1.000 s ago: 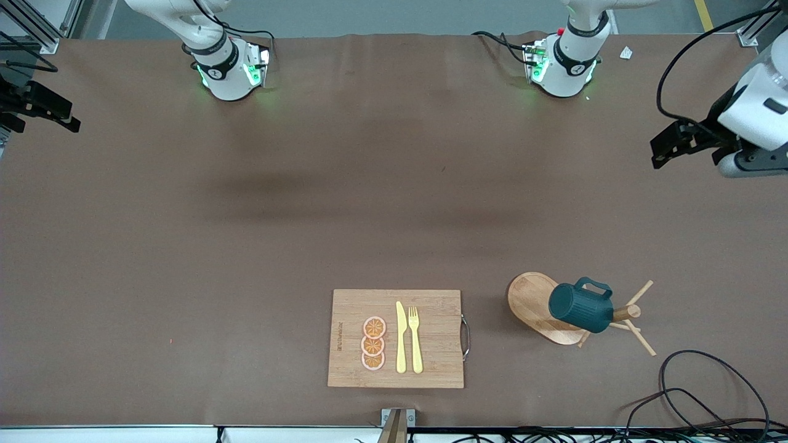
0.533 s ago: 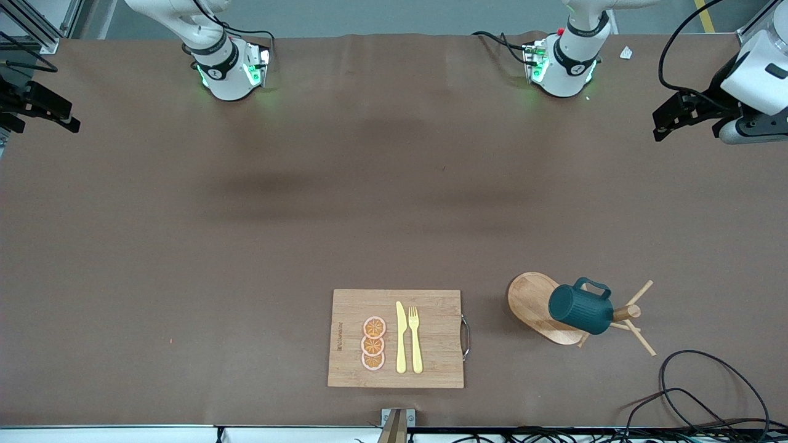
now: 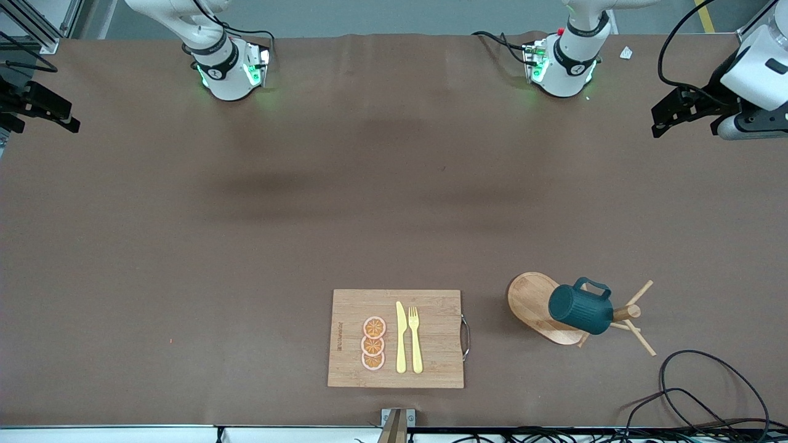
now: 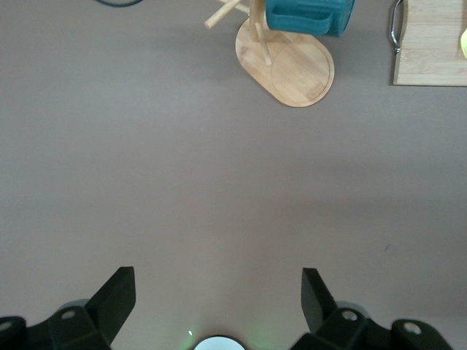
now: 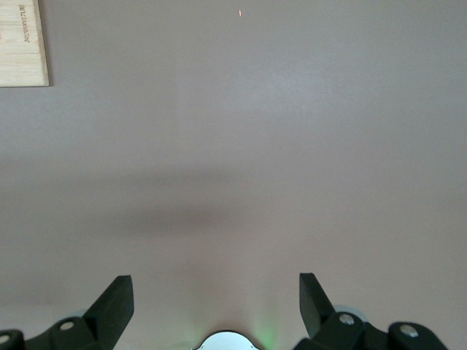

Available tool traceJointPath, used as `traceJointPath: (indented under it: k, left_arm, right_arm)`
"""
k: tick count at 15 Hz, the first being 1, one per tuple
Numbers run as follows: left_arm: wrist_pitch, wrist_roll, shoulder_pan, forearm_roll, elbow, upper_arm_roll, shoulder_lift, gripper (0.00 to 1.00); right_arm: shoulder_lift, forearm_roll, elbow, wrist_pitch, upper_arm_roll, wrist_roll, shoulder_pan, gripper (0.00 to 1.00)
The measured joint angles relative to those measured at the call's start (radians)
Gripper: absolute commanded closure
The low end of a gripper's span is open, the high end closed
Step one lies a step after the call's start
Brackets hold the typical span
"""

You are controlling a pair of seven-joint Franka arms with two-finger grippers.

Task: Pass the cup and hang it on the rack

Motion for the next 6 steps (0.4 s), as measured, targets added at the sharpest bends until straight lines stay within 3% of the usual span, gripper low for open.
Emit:
traceJointPath:
  k: [6]
  left_arm:
    - [0.0, 0.022, 0.001, -0.001, 0.033, 0.003, 0.029, 0.0]
  right_arm:
    - [0.0, -0.003, 0.0, 0.007, 0.0, 0.0, 0.0, 0.0]
